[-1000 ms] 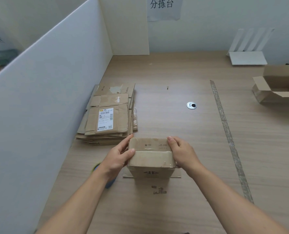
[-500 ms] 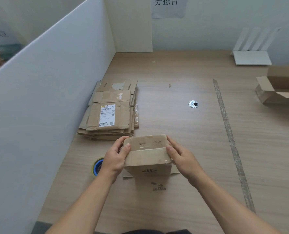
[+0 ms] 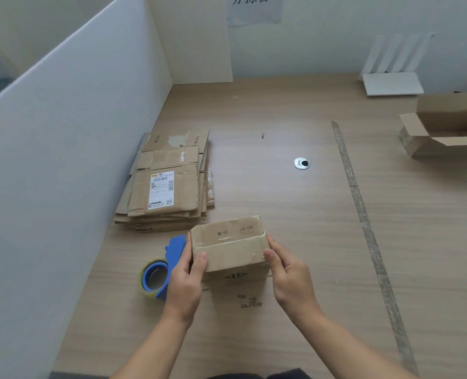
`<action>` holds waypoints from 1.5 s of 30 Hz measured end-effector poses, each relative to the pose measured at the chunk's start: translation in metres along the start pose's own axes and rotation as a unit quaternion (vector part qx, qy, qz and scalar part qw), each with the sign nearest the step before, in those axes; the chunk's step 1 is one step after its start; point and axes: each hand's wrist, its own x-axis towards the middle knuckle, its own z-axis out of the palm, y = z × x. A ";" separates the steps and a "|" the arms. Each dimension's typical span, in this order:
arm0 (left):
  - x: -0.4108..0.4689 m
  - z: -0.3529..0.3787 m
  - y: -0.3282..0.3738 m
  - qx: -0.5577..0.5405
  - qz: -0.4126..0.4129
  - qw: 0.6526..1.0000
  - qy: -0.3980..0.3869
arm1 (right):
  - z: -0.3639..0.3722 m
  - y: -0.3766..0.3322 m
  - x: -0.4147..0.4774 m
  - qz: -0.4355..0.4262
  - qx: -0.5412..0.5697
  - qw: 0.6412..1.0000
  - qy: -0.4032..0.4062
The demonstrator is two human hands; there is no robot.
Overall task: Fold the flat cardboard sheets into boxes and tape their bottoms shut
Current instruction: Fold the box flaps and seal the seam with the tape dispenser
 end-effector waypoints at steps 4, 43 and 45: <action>0.004 0.005 0.000 0.035 0.011 0.997 0.067 | 0.004 -0.003 0.003 -0.010 -0.031 0.999 -0.009; -0.010 0.029 0.050 0.019 0.126 0.992 0.006 | -0.018 -0.054 0.044 0.015 0.014 0.985 0.172; -0.014 0.033 0.051 0.056 0.138 0.989 0.000 | -0.020 -0.058 0.043 0.013 0.017 0.982 0.190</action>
